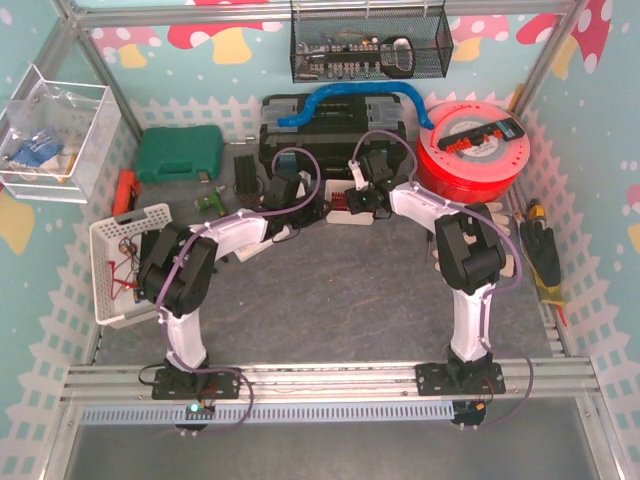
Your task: Install the large spring
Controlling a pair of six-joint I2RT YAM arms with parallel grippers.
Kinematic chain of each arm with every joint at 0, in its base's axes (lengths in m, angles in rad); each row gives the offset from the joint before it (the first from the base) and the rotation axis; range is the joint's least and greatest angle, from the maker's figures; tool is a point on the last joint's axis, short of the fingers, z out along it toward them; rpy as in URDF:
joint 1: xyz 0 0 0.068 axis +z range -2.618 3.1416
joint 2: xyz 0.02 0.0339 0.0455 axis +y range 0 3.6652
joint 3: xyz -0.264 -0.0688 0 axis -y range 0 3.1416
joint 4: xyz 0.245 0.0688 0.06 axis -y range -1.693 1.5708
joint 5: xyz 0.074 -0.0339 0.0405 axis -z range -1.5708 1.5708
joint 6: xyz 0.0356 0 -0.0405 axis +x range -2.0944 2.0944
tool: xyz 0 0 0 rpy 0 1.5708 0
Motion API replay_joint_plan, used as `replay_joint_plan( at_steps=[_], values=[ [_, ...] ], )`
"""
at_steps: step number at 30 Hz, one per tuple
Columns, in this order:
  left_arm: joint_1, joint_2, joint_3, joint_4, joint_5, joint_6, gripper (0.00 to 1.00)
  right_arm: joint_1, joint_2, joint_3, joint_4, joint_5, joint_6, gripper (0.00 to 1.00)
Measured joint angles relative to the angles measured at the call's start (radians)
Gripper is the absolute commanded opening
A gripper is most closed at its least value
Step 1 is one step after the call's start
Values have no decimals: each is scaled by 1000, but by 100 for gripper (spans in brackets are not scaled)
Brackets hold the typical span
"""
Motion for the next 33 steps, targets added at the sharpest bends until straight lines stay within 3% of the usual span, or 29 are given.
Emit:
replay_joint_plan(
  at_steps=[23, 33],
  values=[
    [62, 133, 134, -98, 41, 28, 13, -12, -35, -33, -60, -312, -8, 44],
    [75, 166, 177, -116, 116, 77, 9, -13, -23, 100, -113, -205, -137, 51]
  ],
)
